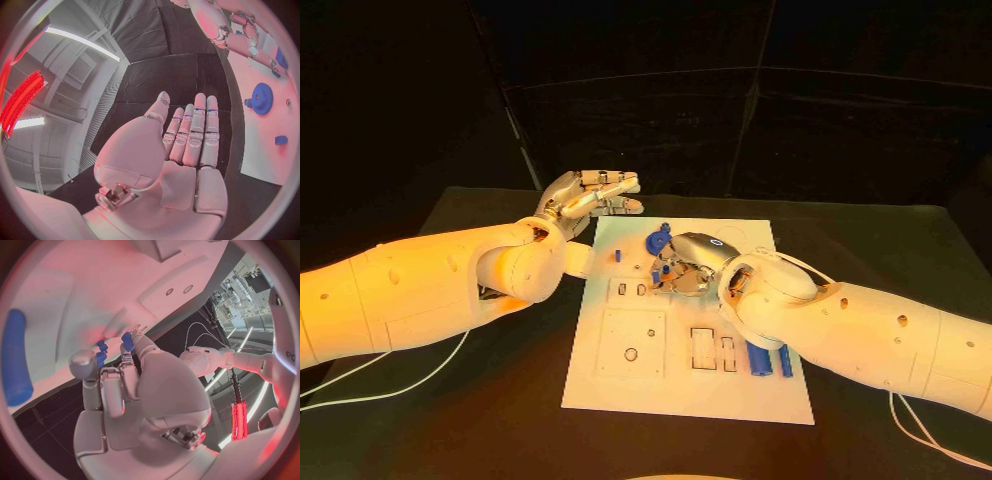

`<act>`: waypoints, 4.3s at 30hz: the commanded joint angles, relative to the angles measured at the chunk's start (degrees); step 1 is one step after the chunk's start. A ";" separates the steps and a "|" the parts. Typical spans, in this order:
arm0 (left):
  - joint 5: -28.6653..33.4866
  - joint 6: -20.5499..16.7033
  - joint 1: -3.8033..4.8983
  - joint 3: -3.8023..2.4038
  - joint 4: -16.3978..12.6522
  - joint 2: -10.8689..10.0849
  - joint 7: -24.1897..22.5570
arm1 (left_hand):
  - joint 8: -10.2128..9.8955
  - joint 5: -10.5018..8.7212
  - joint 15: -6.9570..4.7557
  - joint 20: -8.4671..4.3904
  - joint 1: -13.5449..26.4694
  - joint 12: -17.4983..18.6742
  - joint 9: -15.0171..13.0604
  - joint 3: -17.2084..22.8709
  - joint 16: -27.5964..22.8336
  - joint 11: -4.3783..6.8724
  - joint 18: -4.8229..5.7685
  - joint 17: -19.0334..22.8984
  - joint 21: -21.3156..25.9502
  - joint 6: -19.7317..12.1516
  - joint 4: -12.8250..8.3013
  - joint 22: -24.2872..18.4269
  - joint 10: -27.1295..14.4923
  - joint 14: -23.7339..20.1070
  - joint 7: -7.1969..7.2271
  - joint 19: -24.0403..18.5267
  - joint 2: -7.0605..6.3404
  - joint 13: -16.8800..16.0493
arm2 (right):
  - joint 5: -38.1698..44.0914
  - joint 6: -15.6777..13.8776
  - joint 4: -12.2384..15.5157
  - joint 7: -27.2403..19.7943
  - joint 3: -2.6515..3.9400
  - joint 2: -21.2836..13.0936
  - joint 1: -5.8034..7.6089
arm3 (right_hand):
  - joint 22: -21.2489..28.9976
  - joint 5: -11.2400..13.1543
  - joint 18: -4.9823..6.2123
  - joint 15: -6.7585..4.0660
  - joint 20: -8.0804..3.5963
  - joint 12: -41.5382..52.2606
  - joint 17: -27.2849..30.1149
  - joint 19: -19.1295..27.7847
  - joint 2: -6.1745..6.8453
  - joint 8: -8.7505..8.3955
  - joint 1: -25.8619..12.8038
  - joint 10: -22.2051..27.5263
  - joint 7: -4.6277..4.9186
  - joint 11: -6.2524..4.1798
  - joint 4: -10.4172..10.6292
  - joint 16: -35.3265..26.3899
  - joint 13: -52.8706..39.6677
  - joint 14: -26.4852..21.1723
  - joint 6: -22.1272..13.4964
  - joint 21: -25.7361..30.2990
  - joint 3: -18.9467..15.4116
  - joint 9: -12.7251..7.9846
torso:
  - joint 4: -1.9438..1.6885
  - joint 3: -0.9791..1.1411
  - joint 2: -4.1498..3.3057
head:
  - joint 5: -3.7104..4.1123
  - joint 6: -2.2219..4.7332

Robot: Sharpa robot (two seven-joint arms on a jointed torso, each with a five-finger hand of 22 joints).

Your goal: Assemble the parts on the task board

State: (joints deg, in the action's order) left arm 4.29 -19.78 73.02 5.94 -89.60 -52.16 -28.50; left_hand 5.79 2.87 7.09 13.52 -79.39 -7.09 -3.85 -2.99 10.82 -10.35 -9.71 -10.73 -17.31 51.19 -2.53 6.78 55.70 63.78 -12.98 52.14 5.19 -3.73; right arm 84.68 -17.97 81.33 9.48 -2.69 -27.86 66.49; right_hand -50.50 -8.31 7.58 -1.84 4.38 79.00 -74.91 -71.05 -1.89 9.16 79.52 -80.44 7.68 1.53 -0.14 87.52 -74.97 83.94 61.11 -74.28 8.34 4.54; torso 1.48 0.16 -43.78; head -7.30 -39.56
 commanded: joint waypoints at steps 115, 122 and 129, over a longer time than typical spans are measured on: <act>-33.63 10.32 2.10 -0.03 1.58 -1.49 32.14 | 9.94 1.17 -10.02 -11.07 11.69 -50.75 -8.12 -2.90 73.93 10.69 1.12 -71.76 -38.29 9.23 5.03 29.86 17.98 24.59 8.49 22.64 -0.25 -44.04 | -18.50 -5.14 13.26 -14.69 0.12 -20.72 4.81 | 9.64 -3.67 0.98 3.32 3.13 -5.54 -4.70 5.16 6.75 -3.46 -3.59 8.25 3.53 4.59 6.02 -2.70 7.12 3.64 -15.14 5.49 -6.60 -0.52 | 0.24 0.77 2.35 | -0.71 -2.09; -46.05 14.60 3.62 -0.01 2.44 0.99 45.12 | 15.29 0.01 -11.16 -11.31 15.62 -61.93 -12.85 -7.62 78.63 10.52 3.94 -78.41 -52.94 8.85 9.87 49.78 21.19 26.03 9.07 27.67 0.01 -57.08 | -24.17 -4.99 10.06 -13.78 0.24 -22.31 6.37 | 11.51 -3.72 1.31 3.19 3.03 -6.37 -3.18 6.00 6.28 -2.86 -3.58 9.12 3.36 4.43 6.32 -3.55 8.39 3.24 -14.64 6.34 -6.97 -0.48 | 0.14 1.18 2.94 | -0.76 -2.65; -53.92 17.08 4.25 0.05 3.71 4.07 52.88 | 17.42 -0.14 -11.26 -11.52 17.70 -62.97 -15.03 -10.61 79.01 10.83 4.49 -79.00 -56.04 7.44 13.62 54.01 21.03 26.15 9.15 28.29 0.17 -58.39 | -26.65 -5.40 9.48 -13.31 0.26 -22.24 6.70 | 13.87 -3.65 1.67 3.13 2.96 -7.82 -1.68 7.19 6.11 -2.70 -3.68 10.67 3.35 4.40 6.73 -4.51 10.32 2.80 -14.87 7.60 -7.54 -0.59 | -0.06 1.22 3.12 | -0.22 -2.90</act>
State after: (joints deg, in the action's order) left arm -41.65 -6.32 77.15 6.00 -86.05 -48.40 16.81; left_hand 23.10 2.88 -3.79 2.03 -62.03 -69.86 -18.79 -13.62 89.65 0.42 -6.16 -74.95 -73.06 58.94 10.80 60.75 76.69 84.04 -3.79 80.43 5.33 -62.01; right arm 61.72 -23.70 90.86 -3.53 -2.48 -50.20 73.03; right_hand -36.95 -11.67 8.49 1.02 7.35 71.42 -74.92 -64.16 4.65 6.15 75.87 -70.26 10.98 5.94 6.38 83.21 -64.93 83.94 46.17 -66.89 0.84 4.02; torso 1.63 1.32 -40.84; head -7.76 -42.37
